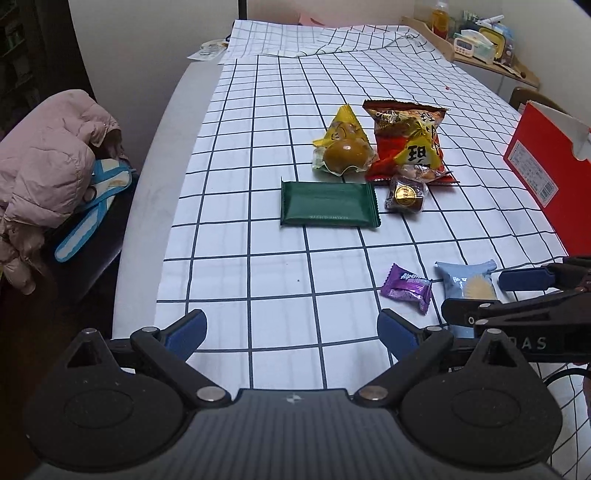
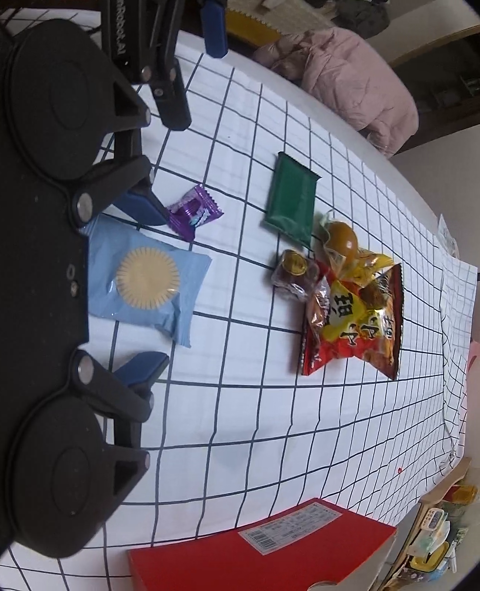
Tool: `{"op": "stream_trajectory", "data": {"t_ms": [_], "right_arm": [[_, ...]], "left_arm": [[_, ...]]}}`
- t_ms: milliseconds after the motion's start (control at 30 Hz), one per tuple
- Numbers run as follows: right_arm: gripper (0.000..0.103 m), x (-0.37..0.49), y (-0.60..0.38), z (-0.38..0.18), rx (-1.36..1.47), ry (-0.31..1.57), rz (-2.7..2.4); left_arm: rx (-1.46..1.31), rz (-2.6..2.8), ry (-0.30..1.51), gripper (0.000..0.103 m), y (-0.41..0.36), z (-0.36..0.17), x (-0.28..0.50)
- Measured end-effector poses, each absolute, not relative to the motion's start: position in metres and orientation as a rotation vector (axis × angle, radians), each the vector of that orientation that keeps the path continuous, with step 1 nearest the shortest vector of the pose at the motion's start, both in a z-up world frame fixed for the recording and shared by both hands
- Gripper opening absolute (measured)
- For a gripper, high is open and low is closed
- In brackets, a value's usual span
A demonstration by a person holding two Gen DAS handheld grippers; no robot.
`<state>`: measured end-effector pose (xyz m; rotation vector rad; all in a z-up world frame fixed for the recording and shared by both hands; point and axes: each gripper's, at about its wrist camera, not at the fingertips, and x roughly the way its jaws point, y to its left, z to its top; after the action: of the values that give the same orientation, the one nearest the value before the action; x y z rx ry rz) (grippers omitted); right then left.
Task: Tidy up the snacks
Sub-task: 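Grasp the blue cookie pastry packet with the right tool while the left tool grasps the purple candy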
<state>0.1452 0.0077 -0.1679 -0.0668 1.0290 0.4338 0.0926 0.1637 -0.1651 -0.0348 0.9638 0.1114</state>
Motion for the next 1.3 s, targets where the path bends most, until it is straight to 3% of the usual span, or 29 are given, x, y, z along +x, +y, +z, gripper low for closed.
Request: {"op": "stream_trajectory", "data": {"t_ms": [200,467,767,833,900,1033,1100,1233,1300], "right_arm": [[0.069,0.142,0.013,-0.169,-0.106,1.011,0.413],[0.047,0.139,0.004,-0.167,-0.135,0.99,0.4],[0.047,0.137,-0.038,-0.159,-0.093,0.986,0.446],[0.047,0.133,-0.045,-0.155,-0.096,0.969,0.467],[0.047,0.13,-0.051,-0.15,-0.101,0.956,0.474],[0.047,0.126,-0.058,-0.144,-0.103,0.929,0.483],[0.047,0.125,-0.062,-0.142,-0.093,0.923,0.483],[0.047,0.125,-0.068,-0.141,-0.082,0.916,0.476],[0.047,0.125,-0.071,-0.141,-0.076,0.916,0.472]], "left_arm": [[-0.013,0.091,0.96,0.099,0.157,-0.167,0.098],[0.011,0.038,0.964,0.099,0.143,-0.171,0.109],[-0.023,-0.091,0.978,0.098,0.121,-0.178,0.125],[-0.027,-0.107,0.991,0.092,0.117,-0.182,0.13],[-0.024,-0.115,1.009,0.078,0.111,-0.187,0.136],[0.01,-0.125,1.0,0.071,0.099,-0.188,0.139],[0.047,-0.124,0.995,0.059,0.092,-0.188,0.139],[0.086,-0.124,0.987,0.047,0.083,-0.187,0.138],[0.092,-0.127,0.986,0.033,0.079,-0.186,0.137]]}}
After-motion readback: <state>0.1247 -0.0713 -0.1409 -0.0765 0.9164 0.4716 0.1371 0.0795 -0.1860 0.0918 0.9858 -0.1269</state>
